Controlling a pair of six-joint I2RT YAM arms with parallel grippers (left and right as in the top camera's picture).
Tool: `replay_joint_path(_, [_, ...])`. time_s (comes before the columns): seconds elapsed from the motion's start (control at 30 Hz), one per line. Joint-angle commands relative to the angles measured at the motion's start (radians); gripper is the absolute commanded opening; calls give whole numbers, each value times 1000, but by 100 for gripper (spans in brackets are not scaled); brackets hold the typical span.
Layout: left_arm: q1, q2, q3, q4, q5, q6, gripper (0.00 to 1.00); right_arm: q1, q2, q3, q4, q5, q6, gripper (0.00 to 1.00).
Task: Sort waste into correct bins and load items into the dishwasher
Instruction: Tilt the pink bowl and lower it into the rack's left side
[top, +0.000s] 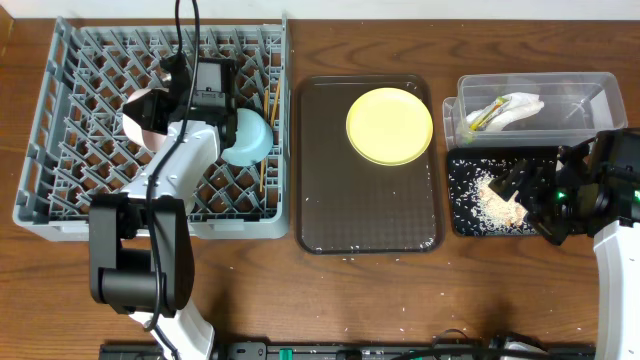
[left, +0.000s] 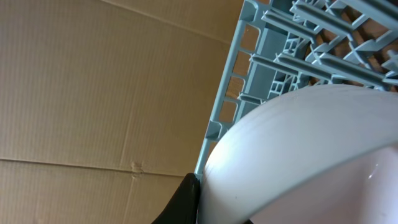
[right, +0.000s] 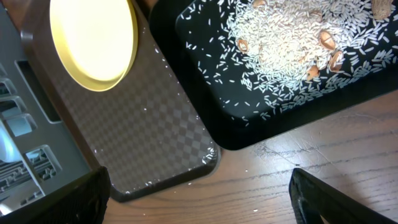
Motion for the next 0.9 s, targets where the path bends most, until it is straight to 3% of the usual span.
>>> replay_joint_path(0.0, [-7,13,-11,-2,14,-15,8,9,-4,5,-6,0,-17,89])
replay_joint_path(0.43, [60,13,-11,38,-19,-16,8,9,-4,5,-5,0,-16,90])
replay_joint_path(0.87, [36,21,-11,32,79,-27,8,9,-4,5,-6,0,-17,89])
